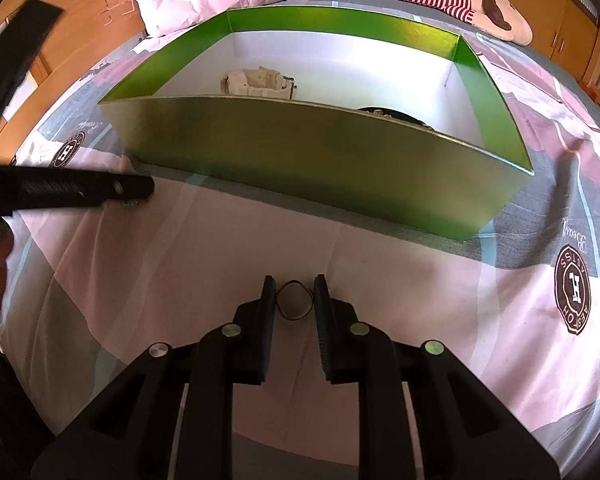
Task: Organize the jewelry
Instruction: 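Grasp the small dark ring with the right tool while the left grasps the beaded silver ring, then carry both rings over the green box and open both tools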
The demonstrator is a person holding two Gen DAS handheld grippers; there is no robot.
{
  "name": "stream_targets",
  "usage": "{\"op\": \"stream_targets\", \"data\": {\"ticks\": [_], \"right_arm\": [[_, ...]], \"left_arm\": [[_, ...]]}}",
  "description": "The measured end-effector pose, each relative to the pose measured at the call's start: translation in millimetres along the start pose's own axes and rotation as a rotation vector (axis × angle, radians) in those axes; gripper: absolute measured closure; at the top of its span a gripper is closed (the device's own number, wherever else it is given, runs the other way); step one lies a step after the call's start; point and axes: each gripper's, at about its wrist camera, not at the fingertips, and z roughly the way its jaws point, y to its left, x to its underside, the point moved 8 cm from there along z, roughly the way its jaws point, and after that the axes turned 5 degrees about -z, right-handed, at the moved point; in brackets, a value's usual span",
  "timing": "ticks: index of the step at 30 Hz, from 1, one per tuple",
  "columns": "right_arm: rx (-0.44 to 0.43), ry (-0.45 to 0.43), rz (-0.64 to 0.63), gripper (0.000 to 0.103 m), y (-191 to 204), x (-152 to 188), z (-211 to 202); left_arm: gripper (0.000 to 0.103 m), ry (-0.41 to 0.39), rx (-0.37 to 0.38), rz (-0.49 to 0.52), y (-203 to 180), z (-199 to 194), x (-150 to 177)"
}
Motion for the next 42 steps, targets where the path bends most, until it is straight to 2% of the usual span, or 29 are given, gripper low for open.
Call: {"op": "stream_targets", "data": {"ticks": [3,4,5,6,10,16,17,19,22,26,29,32,35,37,40,42], "right_arm": [[-0.001,0.001,0.002,0.084,-0.5,-0.1,0.3],[0.0,0.001,0.001,0.084,-0.5,-0.2,0.4],[0.001,0.0,0.0,0.084,-0.4,-0.3,0.5],[0.003,-0.002,0.0,0.084,-0.3,-0.5,0.5],[0.004,-0.011,0.0,0.084,0.5,-1.2,-0.9],[-0.009,-0.048,-0.023,0.084,5.3,-4.7,-13.8],[-0.013,-0.059,-0.026,0.084,6.1,-6.3,-17.8],[-0.025,-0.075,-0.024,0.084,6.3,-8.1,-23.0],[-0.029,-0.081,-0.014,0.084,3.5,-8.7,-22.7],[-0.029,-0.062,0.001,0.084,2.8,-7.9,-15.8],[-0.035,-0.057,0.005,0.084,3.0,-6.3,-15.6],[-0.036,-0.051,0.005,0.084,1.3,-6.8,-14.1],[-0.037,-0.049,0.006,0.084,-0.8,-7.5,-14.9],[-0.039,-0.047,0.008,0.084,-2.8,-8.2,-15.6],[-0.038,-0.044,0.008,0.084,-1.7,-9.7,-14.6],[-0.037,-0.04,0.008,0.084,-1.5,-10.1,-13.8]], "left_arm": [[0.055,-0.007,-0.03,0.025,-1.4,2.0,2.0],[0.058,-0.008,-0.036,0.03,-2.4,1.9,2.1],[0.076,-0.01,-0.038,0.032,-2.8,1.5,2.4],[0.082,-0.016,-0.042,0.038,-3.5,0.2,2.4],[0.082,-0.038,-0.024,0.023,-3.9,-7.6,-0.9],[0.082,-0.125,-0.04,0.058,-8.0,-34.5,-2.8],[0.095,-0.144,-0.023,0.072,-12.1,-41.7,-1.6],[0.095,-0.172,0.002,0.098,-19.4,-53.0,-0.1],[0.095,-0.202,-0.007,0.126,-24.0,-60.8,0.5],[0.095,-0.17,0.033,0.089,-15.6,-56.4,-3.1],[0.094,-0.14,0.119,0.021,3.4,-59.4,-9.1],[0.086,-0.11,0.203,-0.063,18.9,-58.6,-15.5],[0.086,-0.059,0.291,-0.119,20.8,-51.8,-15.2],[0.086,-0.034,0.301,-0.119,15.6,-44.8,-13.0],[0.086,-0.012,0.257,-0.093,3.2,-29.7,-8.3],[0.085,0.016,0.259,-0.096,-3.7,-18.1,-5.8]]}}
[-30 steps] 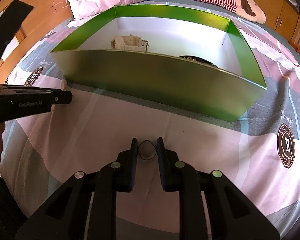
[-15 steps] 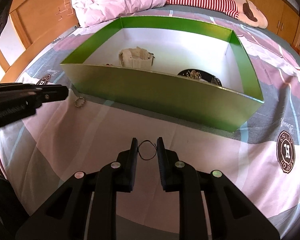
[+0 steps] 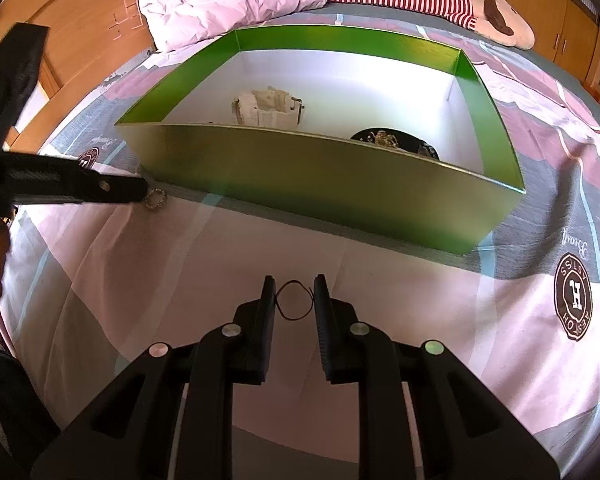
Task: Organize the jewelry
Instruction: 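Carry both rings over the green box and open both tools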
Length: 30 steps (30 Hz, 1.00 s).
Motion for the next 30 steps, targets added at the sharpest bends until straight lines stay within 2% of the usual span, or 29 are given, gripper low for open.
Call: {"op": "stream_targets", "data": {"ticks": [3,5,6,7,10,11,13,15,17,19,22,24,26,30], "right_arm": [[0.003,0.003,0.0,0.084,1.4,-2.2,2.2],[0.004,0.003,0.002,0.084,1.8,-3.4,2.9],[0.002,0.002,0.004,0.084,2.3,-4.2,3.0],[0.002,0.001,0.005,0.084,2.4,-4.1,2.9],[0.002,0.003,0.005,0.084,2.7,-3.8,3.6],[0.002,0.004,0.006,0.084,2.2,-3.1,3.5],[0.003,0.004,0.005,0.084,2.3,-2.9,3.7],[0.004,0.004,0.005,0.084,2.2,-3.0,3.7],[0.005,0.006,0.005,0.084,2.2,-2.7,3.9],[0.008,0.01,0.004,0.084,2.4,-2.1,5.1],[0.01,0.016,0.002,0.084,3.6,-1.7,7.4],[0.011,0.018,0.0,0.084,4.9,-2.0,8.3],[0.011,0.018,0.0,0.084,5.3,-2.8,8.9],[0.008,0.01,0.008,0.084,4.9,-4.8,6.5]], "left_arm": [[0.08,0.04,0.012,-0.029,1.1,15.8,1.6],[0.082,0.062,-0.016,-0.056,10.5,23.9,3.9],[0.082,0.064,0.001,-0.08,13.5,23.1,3.2],[0.082,0.057,-0.007,-0.095,17.5,20.0,1.4],[0.08,0.001,-0.106,-0.107,34.6,12.5,-6.7],[0.079,0.003,-0.097,-0.123,36.7,13.8,-7.6],[0.071,0.004,-0.086,-0.119,33.9,15.4,-9.0],[0.052,-0.005,-0.089,-0.078,22.3,17.8,-9.3],[0.046,-0.015,-0.118,-0.034,14.1,21.2,-9.5],[0.045,-0.027,-0.144,-0.01,12.0,23.0,-12.5],[0.05,-0.046,-0.171,0.008,11.9,25.5,-17.5],[0.072,-0.066,-0.222,0.013,17.6,23.7,-20.5],[0.082,-0.073,-0.221,0.001,20.5,22.4,-23.7],[0.082,-0.062,-0.174,-0.039,23.7,15.7,-24.4]]}}
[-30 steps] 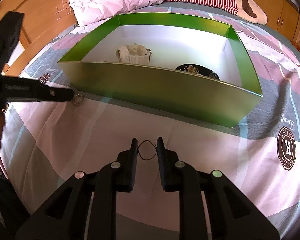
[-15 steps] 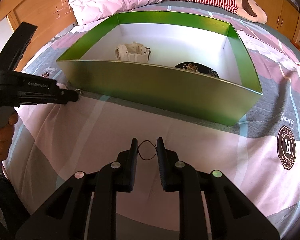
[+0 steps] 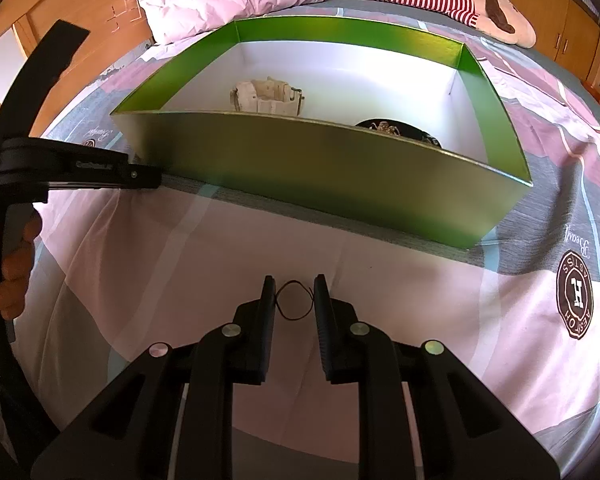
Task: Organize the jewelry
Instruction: 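Carry both rings over the green box and open both tools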
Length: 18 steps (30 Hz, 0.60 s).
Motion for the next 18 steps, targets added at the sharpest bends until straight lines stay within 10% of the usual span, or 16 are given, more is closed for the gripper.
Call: {"op": "stream_targets", "data": {"ticks": [8,13,18], "right_arm": [[-0.074,-0.075,0.01,0.083,6.1,-12.6,-28.3],[-0.084,-0.217,0.018,0.084,0.5,-46.3,-66.4],[-0.003,-0.308,0.07,0.083,-28.0,-91.5,-75.4]], "left_arm": [[0.082,-0.058,0.141,0.049,-11.9,-52.2,6.4],[0.082,-0.244,0.225,0.091,-30.4,-98.6,-13.1],[0.082,-0.371,0.15,0.13,-51.0,-102.3,-45.5]]}}
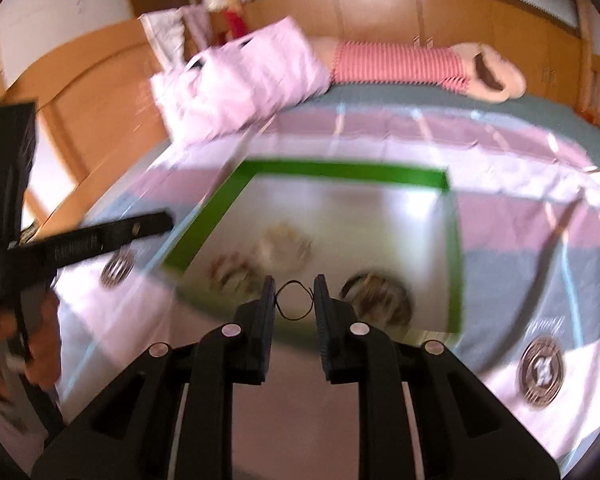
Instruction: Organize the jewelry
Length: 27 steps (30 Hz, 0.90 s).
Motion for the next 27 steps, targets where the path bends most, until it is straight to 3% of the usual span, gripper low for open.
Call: {"op": "stream_targets", "data": {"ticks": [5,10,11,12,15,17,21,27], "right_arm": [[0.081,0.025,-0.01,0.084,-16.4,-9.9,37.5],[0.098,0.109,0.005,0.083,-23.3,9.4,67.5],[0.105,0.119,0.005,0.074,-24.4,12.1,69.6],[0.112,0.12,0.014,0.059,-27.0,12.7,69.2],[0.124,0.066,0.058,0.029,-33.2,5.5,53.8],[0.138,0.03,0.071,0.02,-37.4,0.4,42.2],[0.168,-0.02,0.099,0.007,-46.4,-3.5,22.6],[0.167,0.031,0.167,0.004,-58.2,6.8,26.4]], "left_arm": [[0.082,0.045,-0.061,-0.004,4.6,37.7,-6.7],[0.08,0.062,-0.109,-0.002,13.8,58.3,-2.4],[0.062,0.062,-0.116,-0.002,15.5,59.5,-1.9],[0.048,0.063,-0.116,0.0,15.6,59.4,-0.6],[0.027,0.063,-0.103,0.023,6.8,48.5,0.8],[0.016,0.006,-0.154,0.077,0.7,34.5,-3.2],[0.009,-0.027,-0.141,0.149,-14.7,14.3,-6.8],[0.003,0.008,-0.129,0.177,-25.4,15.2,-0.1]]}}
